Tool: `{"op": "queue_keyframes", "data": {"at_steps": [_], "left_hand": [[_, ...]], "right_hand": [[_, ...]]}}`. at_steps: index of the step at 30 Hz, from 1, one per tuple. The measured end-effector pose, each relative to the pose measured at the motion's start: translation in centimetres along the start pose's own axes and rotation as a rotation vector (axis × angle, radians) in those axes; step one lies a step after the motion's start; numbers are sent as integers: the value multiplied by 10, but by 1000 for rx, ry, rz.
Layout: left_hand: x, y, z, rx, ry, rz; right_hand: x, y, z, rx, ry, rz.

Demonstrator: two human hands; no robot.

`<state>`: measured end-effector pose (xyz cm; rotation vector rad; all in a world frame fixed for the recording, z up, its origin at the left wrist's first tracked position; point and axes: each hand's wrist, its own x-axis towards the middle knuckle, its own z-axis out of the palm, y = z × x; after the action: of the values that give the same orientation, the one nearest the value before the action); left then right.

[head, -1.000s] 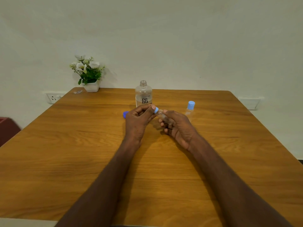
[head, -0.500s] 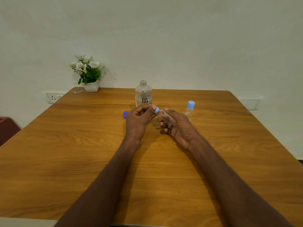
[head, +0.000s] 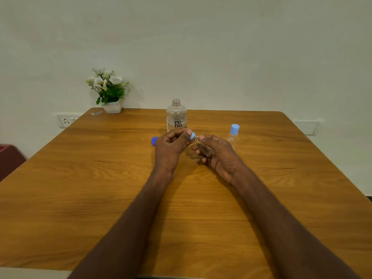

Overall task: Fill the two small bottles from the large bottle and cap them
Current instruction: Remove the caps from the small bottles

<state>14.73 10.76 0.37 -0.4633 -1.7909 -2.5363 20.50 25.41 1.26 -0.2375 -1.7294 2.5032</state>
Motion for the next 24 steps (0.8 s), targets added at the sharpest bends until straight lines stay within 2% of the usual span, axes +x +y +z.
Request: {"op": "queue_keyframes", "data": {"at_steps": [8, 14, 19, 24], "left_hand": [[0, 3, -4, 32, 54, 3], [-4, 7, -13, -11, 112, -16], [-10, 9, -34, 208, 217, 39], [-17, 11, -45, 498, 325, 90]], "right_hand": [[-3, 1, -2, -103, 7, -102], [-8, 3, 1, -268, 174, -307], [-4, 5, 1, -572, 352, -417], [-4, 12, 4, -759, 412, -500]]}}
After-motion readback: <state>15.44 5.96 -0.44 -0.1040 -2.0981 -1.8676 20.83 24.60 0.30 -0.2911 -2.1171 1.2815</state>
